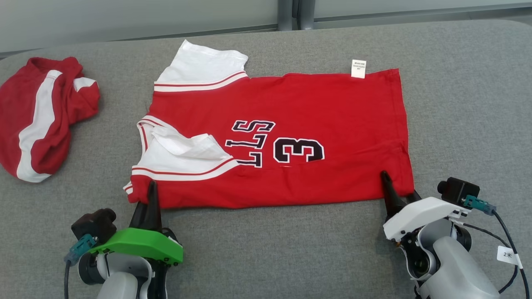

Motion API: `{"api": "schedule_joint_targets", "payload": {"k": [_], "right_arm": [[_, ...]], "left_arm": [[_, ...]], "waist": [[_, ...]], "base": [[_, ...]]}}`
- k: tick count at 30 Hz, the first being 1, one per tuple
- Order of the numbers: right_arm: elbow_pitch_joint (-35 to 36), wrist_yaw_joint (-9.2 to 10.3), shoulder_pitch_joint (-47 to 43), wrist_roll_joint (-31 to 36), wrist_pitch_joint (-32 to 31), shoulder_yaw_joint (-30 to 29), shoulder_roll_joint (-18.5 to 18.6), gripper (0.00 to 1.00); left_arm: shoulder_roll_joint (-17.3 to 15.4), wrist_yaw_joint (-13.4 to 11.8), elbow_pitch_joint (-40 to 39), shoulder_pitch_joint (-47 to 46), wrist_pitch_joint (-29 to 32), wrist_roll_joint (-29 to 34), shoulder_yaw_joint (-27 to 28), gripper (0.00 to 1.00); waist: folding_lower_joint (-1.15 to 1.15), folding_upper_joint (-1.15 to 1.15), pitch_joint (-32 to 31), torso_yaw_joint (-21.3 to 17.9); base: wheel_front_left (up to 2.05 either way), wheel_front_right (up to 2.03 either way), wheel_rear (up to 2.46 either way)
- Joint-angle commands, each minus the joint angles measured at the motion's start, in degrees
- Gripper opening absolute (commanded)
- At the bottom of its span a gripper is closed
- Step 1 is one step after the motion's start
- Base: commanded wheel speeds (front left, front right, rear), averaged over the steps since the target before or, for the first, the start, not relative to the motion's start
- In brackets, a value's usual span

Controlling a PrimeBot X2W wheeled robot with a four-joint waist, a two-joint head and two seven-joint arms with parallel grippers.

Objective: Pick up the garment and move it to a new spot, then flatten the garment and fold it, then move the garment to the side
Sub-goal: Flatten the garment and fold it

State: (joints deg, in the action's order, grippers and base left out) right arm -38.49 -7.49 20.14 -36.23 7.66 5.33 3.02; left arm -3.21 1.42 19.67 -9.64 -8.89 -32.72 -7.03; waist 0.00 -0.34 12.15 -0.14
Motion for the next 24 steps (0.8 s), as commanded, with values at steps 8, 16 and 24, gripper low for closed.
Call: {"api": "schedule_joint_targets", "payload": {"k": [8, 16, 24], "right_arm": [[3.29, 0.00, -2.92, 2.71, 0.54, -3.31, 0.09, 0.00], [16.93, 0.01, -11.29, 6.67, -6.05, -9.40, 0.06, 0.00], [26.95, 0.01, -20.70, 4.82, -10.73, -11.45, 0.05, 0.00]], "left_arm": [[-0.57, -0.01, -1.03, 2.76, -1.01, -0.93, 0.00, 0.00], [-0.13, -1.21, -6.66, 10.19, -1.08, -2.35, -1.88, 0.00], [0.09, -3.27, -9.61, 16.16, -0.20, -4.01, -4.56, 0.00]], "waist": [[0.00, 0.34, -1.78, -0.43], [0.00, 0.34, -3.05, -0.38], [0.00, 0.34, -4.26, -0.17]], "base": [[0.00, 0.00, 0.00], [0.00, 0.00, 0.00], [0.00, 0.00, 0.00]]}}
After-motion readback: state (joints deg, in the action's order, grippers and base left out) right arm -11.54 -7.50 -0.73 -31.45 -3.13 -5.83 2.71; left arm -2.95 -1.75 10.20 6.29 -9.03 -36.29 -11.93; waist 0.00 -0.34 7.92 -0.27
